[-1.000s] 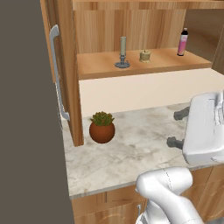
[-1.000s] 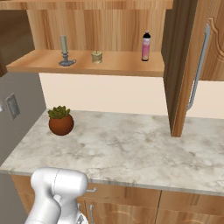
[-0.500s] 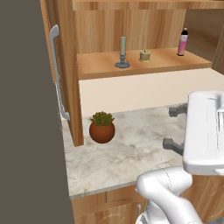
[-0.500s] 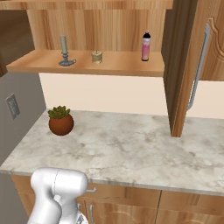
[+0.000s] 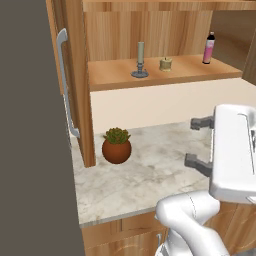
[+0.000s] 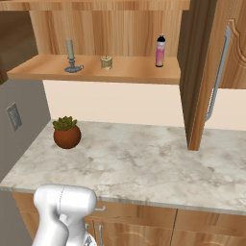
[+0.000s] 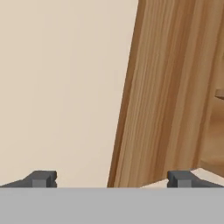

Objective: Pick the candle and candle from the dining table and place them in the open cabinet. Close the cabinet after placing the objects.

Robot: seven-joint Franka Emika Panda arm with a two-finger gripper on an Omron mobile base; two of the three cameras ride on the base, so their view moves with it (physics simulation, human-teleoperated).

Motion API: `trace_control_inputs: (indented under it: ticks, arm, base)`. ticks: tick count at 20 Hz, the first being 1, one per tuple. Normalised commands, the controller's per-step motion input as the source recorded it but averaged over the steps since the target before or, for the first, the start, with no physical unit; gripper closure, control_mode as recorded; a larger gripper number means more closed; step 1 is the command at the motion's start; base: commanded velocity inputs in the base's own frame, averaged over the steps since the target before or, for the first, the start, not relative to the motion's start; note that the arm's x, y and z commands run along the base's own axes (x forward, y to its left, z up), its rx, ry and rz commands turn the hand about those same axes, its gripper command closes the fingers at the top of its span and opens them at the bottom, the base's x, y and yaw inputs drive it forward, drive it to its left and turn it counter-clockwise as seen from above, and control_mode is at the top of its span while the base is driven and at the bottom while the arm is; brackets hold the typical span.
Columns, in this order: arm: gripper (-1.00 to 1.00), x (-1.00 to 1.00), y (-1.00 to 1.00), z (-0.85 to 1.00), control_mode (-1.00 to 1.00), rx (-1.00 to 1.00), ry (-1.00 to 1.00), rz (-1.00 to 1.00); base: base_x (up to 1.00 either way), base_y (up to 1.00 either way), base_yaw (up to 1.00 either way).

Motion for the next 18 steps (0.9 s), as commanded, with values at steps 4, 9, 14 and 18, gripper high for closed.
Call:
trace_control_inputs:
  ticks: [4,9,14,18]
  arm:
    - [-1.00,0.01,0.35,0.00,-1.00,0.14,-0.02,0.00]
    - [-1.00,0.06,0.36,0.00,-1.00,0.14,-0.02,0.01]
    - [-1.00,0.24,0.34,0.00,-1.00,0.12,0.00,0.02]
    - [-1.00,0.42,0.27,-0.02,-1.00,0.10,0.00,0.07]
  base:
    - [0.00,0.00,0.00]
    - [0.00,0.00,0.00]
    - [0.00,0.00,0.00]
    - [0.00,0.00,0.00]
